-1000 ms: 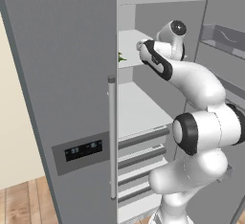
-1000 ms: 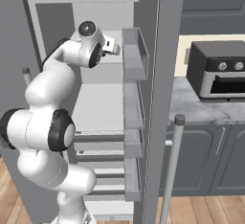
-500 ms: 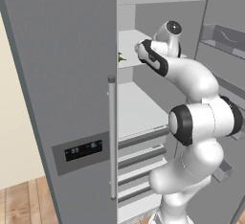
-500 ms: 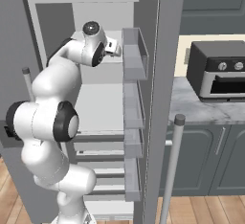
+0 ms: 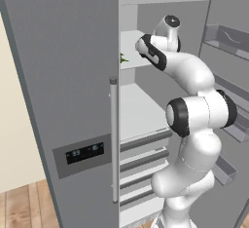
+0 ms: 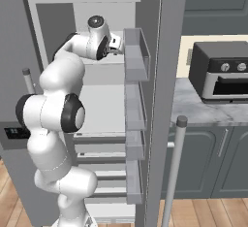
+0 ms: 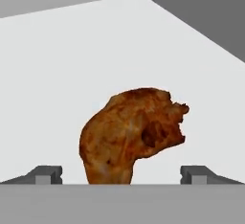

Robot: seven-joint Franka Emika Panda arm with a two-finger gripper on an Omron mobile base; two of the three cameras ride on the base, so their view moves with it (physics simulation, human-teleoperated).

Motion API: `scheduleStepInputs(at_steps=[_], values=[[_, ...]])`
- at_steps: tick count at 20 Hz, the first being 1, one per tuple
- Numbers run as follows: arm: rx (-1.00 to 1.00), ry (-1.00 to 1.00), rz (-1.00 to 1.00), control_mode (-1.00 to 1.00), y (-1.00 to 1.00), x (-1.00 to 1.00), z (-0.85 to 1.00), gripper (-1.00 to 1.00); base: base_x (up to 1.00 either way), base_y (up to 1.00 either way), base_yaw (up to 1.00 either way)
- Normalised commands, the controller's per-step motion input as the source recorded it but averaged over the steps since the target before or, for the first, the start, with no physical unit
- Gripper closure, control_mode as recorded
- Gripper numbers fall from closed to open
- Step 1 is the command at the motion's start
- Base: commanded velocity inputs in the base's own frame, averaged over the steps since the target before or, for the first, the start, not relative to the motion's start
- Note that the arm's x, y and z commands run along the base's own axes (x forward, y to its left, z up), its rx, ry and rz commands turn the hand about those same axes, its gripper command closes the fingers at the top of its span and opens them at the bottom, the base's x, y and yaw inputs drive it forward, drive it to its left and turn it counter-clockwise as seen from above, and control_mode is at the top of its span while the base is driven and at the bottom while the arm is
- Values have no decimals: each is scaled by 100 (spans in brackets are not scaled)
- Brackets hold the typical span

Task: Gather the eggplant and squash from the fridge and place them on a tray on the dining counter. Then gather the chicken drumstick and fish from the fridge and place them on the other tray.

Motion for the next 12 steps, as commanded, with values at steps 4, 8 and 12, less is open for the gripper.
scheduleStepInputs(at_steps=[4,8,12], values=[[0,7,0,-100,0,18,-48,-100,0,0,0],[0,4,0,-100,7,0,-76,100,0,0,0],[0,0,0,-100,0,0,-88,100,0,0,0]])
